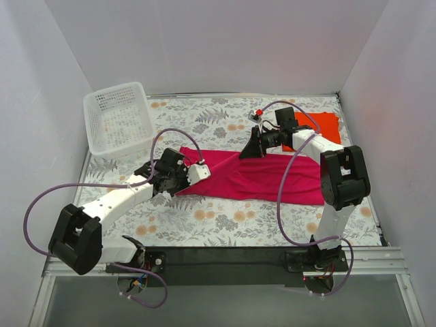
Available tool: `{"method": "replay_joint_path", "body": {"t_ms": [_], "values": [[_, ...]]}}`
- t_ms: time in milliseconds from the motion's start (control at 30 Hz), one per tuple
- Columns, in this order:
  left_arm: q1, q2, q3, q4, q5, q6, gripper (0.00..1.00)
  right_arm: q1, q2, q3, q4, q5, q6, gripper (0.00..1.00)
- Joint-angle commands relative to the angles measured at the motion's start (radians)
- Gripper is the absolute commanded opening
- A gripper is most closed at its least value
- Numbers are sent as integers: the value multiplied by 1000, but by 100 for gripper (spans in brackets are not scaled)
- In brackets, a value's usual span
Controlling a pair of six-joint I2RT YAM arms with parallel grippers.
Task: Fold and stack the t-shirts
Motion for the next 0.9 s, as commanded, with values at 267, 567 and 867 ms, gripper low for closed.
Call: {"method": "replay_joint_path", "body": {"t_ms": [267,567,867], "values": [[6,25,40,-56,-38,97,0,2,-34,-11,39,14,28,1],[-46,-53,160,-209,49,160,0,16,-46,6,59,-86,14,1],[-27,95,17,-79,72,88,0,93,49,64,58,274,115,1]]}}
